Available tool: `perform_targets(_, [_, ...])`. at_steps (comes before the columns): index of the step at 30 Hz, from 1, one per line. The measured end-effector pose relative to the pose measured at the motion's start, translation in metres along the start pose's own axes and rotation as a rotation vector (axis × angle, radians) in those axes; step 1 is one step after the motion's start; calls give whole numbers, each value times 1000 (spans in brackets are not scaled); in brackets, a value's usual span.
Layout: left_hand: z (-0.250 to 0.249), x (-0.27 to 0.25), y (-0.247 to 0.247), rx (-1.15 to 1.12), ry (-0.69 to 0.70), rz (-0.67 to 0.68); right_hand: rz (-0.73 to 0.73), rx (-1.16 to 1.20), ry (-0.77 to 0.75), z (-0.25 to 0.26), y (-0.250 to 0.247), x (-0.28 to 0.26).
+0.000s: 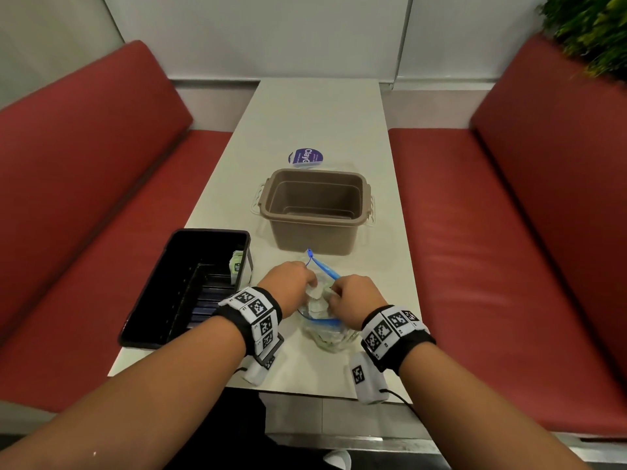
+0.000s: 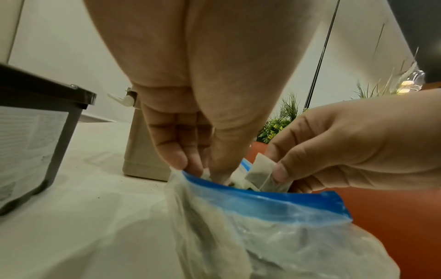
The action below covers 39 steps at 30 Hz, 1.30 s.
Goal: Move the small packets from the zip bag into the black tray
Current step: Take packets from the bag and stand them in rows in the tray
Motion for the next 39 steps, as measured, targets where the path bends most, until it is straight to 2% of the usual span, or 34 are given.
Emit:
perform_targets(5, [-5, -3, -15, -87, 17, -111, -100, 160, 56, -7, -5, -3])
perform_targets(10, [-5, -5, -32, -188, 35, -216, -128, 257, 106, -12, -12, -3])
perform_targets(17, [13, -4, -54, -358, 52, -270, -89, 360, 88, -1, -21, 5])
perform_targets(20, [20, -3, -63, -447, 70, -292, -112, 334, 70, 4, -26, 9])
perform_targets(22, [25, -1, -71, -502, 92, -309, -142, 406, 50, 7, -31, 10])
perform_targets(26, [27, -4, -89, -520, 165, -283, -231, 621, -47, 21, -42, 9])
perform_targets(31, [32, -11, -108, -560, 221, -285, -376, 652, -143, 44, -55, 19])
perform_targets(34, [44, -16, -113, -600, 195, -321, -409, 713, -154, 57, -57, 24])
perform_targets(39, [71, -19, -107, -509, 114, -256, -379, 720, -187, 79, -52, 33])
Point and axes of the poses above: each hand's wrist, its own x-axis towards the middle knuckle, its own y-axis out of the palm, z = x × y, the point moved 5 cm from there along x, towards the middle knuckle, and after that the axes turned 8 degrees about -x, right-handed, at the moved point
